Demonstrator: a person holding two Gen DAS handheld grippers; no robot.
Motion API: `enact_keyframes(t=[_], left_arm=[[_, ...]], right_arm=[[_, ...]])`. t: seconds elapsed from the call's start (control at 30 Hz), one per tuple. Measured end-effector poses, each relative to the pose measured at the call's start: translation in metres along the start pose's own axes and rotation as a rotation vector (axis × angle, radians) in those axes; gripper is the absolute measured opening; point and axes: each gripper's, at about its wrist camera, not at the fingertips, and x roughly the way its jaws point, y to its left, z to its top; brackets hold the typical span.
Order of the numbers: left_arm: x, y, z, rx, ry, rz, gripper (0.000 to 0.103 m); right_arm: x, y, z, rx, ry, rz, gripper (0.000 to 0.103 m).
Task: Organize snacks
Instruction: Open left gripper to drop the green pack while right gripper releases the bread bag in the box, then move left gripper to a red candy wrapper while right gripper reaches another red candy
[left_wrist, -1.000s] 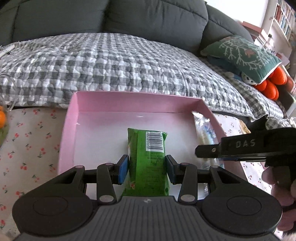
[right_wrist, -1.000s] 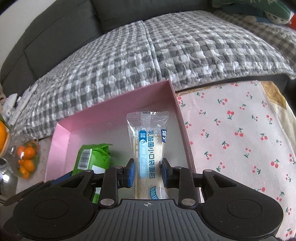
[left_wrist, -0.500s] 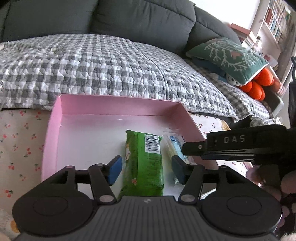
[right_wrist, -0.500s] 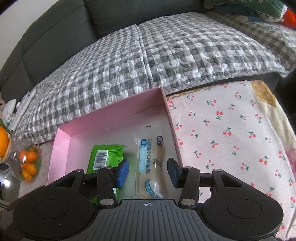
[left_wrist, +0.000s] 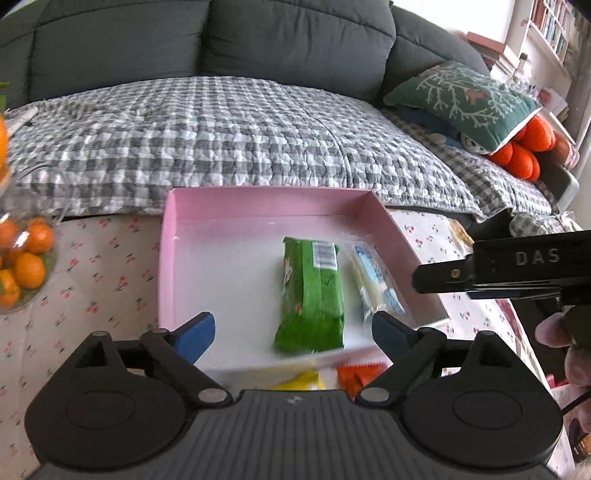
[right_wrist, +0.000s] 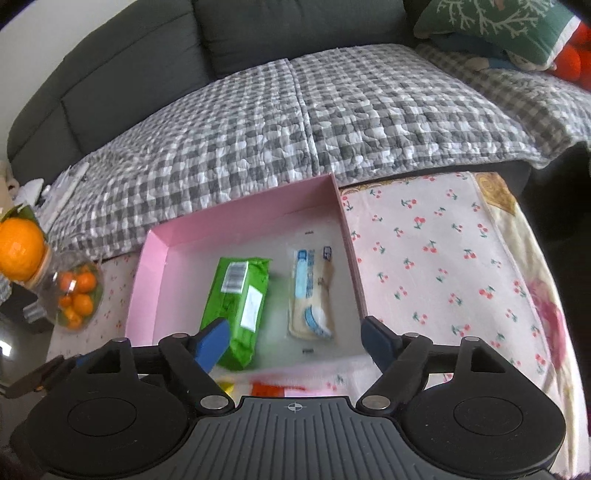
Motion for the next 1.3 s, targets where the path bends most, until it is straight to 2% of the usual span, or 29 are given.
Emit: enact_keyframes(t=[0.2, 0.43, 0.7, 0.93, 1.03, 1.13, 1.3], left_arm=[[-0.020, 0.001, -0.012, 0.011, 0.009, 0.043, 0.100], [-0.037, -0.001, -0.026, 0.023, 0.035, 0.077, 0.102], [-0.051, -0.006, -0.046, 0.022, 0.124, 0.121, 0.102], [-0.050, -0.005, -0.069, -0.022, 0.197, 0.103, 0.102], [-0.048, -0.005, -0.077, -0.051, 0.249, 0.103, 0.097], [-0.049, -0.003, -0.081, -0.087, 0.253, 0.080, 0.094], [-0.045, -0.001, -0.083, -0.136, 0.266, 0.072, 0.077]], right_arm=[[-0.022, 0.004, -0.018, -0.013, 0.017, -0.001, 0.085], [-0.040, 0.009, -0.039, -0.037, 0.038, -0.005, 0.087], [-0.053, 0.011, -0.068, -0.053, 0.067, 0.013, 0.087], [-0.051, 0.000, -0.097, -0.007, 0.121, 0.027, 0.088], [-0.046, -0.005, -0.104, 0.035, 0.178, 0.005, 0.088], [-0.041, -0.009, -0.109, 0.053, 0.202, 0.023, 0.088], [-0.030, -0.012, -0.114, 0.058, 0.238, -0.016, 0.088]])
